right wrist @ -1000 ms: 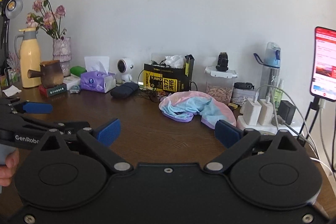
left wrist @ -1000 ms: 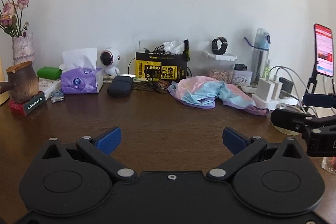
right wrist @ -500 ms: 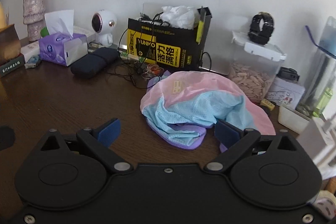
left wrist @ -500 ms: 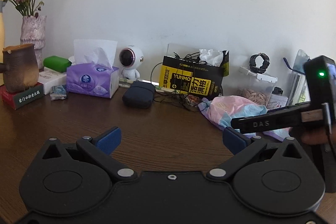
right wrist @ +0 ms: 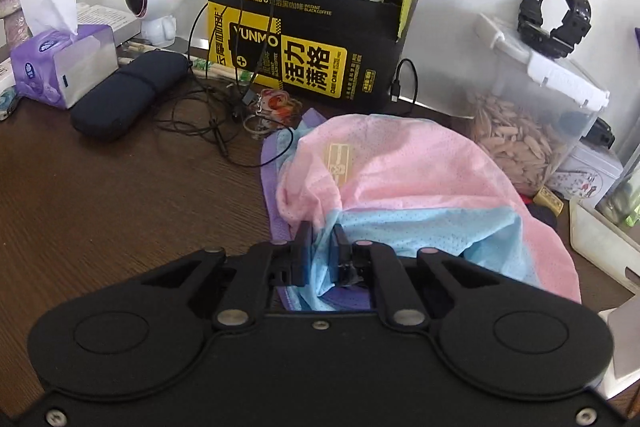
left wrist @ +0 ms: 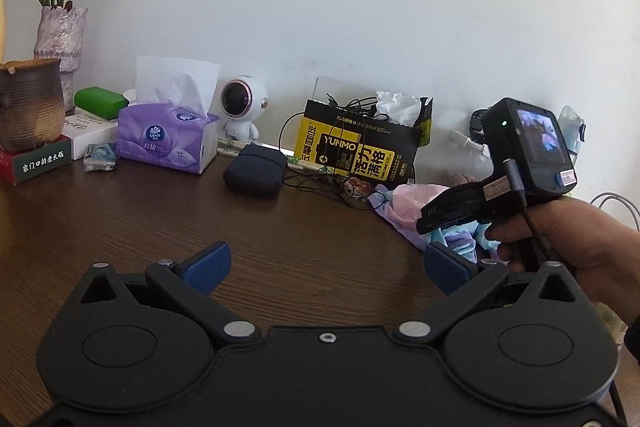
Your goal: Fold clothes
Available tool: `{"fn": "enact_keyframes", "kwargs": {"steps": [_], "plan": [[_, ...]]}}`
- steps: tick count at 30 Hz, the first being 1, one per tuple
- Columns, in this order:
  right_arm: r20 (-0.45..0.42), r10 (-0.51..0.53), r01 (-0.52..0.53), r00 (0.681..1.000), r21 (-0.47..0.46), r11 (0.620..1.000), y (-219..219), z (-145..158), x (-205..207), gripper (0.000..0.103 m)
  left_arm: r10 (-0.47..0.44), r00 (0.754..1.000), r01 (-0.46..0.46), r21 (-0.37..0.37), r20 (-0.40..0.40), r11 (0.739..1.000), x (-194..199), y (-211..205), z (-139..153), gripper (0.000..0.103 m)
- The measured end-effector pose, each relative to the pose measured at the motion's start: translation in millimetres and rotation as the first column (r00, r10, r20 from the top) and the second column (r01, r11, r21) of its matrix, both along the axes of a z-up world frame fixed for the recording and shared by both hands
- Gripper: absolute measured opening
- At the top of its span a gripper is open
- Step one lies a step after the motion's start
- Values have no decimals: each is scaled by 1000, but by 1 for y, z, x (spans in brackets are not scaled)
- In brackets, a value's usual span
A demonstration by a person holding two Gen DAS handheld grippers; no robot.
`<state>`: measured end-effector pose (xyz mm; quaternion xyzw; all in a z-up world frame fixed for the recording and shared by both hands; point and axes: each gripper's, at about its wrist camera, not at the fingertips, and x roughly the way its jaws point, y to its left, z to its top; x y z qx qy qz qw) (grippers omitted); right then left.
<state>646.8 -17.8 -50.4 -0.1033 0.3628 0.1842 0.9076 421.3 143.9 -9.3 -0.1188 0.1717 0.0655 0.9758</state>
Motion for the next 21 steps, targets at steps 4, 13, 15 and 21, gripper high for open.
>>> {"fn": "enact_keyframes", "kwargs": {"steps": [4, 13, 15, 21], "plan": [[58, 39, -47, 998, 131, 990, -18, 47, -25, 7, -16, 1000, 16, -33, -12, 999, 3, 3, -4, 103], [291, 190, -280, 938, 312, 908, -67, 211, -134, 7, -108, 993, 110, -65, 41, 992, 0, -1, -7, 103], [325, 212, -322, 922, 337, 884, -72, 237, -147, 7, -120, 991, 125, -102, 60, 987, -1, 0, -6, 103], [369, 224, -375, 902, 412, 830, -65, 285, -156, 7, -1, 992, 27, -207, 126, 978, -10, 16, -1, 103]]}}
